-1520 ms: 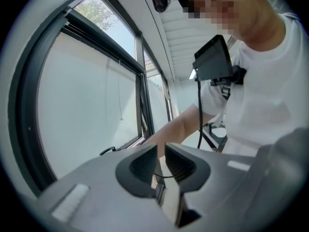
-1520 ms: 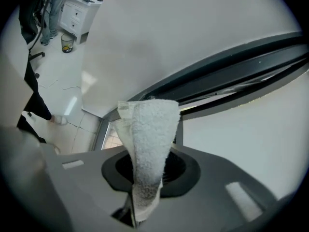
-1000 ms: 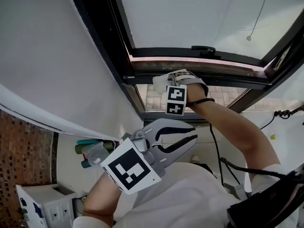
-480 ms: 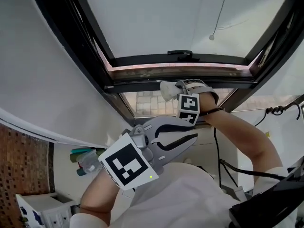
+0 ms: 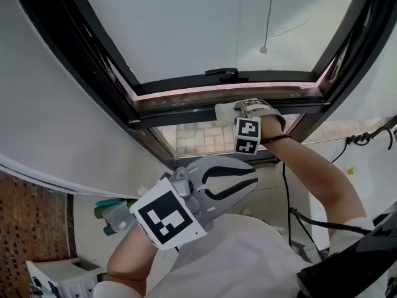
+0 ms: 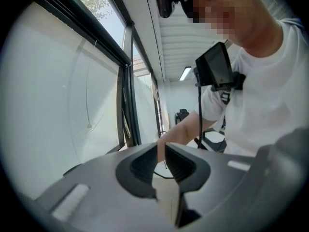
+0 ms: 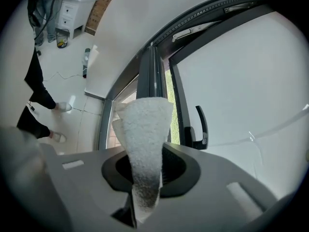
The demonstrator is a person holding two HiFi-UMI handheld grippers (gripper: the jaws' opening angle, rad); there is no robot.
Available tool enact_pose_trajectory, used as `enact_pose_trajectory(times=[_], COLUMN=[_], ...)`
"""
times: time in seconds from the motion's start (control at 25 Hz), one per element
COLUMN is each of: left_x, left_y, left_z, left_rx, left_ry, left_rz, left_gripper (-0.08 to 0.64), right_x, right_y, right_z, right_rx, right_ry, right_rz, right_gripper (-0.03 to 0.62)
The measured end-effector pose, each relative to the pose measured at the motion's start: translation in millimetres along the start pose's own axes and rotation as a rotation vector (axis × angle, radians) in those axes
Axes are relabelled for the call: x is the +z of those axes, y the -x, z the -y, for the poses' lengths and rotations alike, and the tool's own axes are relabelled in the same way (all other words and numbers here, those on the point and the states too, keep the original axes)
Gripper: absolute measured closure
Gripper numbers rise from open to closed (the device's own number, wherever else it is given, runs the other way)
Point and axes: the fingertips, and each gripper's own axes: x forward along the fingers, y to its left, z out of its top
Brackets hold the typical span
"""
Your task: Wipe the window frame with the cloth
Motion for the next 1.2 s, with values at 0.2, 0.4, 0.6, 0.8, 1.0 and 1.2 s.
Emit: enact_pose_trajectory(times=[0.2, 0.4, 0.6, 0.8, 1.0, 1.2], left_x=[-0.8, 5.0, 10.0, 12.5, 10.8, 8.1], left_y=[-10.9, -31.7, -52.3, -69.7, -83.8, -95.4], left_z=[0.3, 2.9, 8.7, 10.0, 9.4, 5.6], left_rx=[-0.010, -0.039, -0.058, -0.061, -0.055, -0.051], left_ry=[0.008, -0.009, -0.013, -0.012, -0.005, -0.002], left_rz=[0.000, 0.002, 0.002, -0.011, -0.030, -0.036], left_gripper=[0.491, 0.491, 0.491, 0.491, 0.491, 0.491], right_x=[-9.8, -35.4, -84.2, -148.5, -179.5, -182.2], right_y=[9.0, 30.1, 50.1, 43.2, 22.9, 24.5], right_z=[-21.6, -22.2, -5.1, 22.1, 9.2, -9.1], right_rx=[0.033, 0.015, -0.034, -0.070, -0.030, -0.011], right_ry=[-0.003, -0.004, -0.004, -0.028, -0.023, -0.023], right_rz=[0.016, 0.017, -0.004, -0.074, -0.093, -0.062], right_gripper=[0.520, 0.522, 0.520, 0.522, 0.520, 0.522])
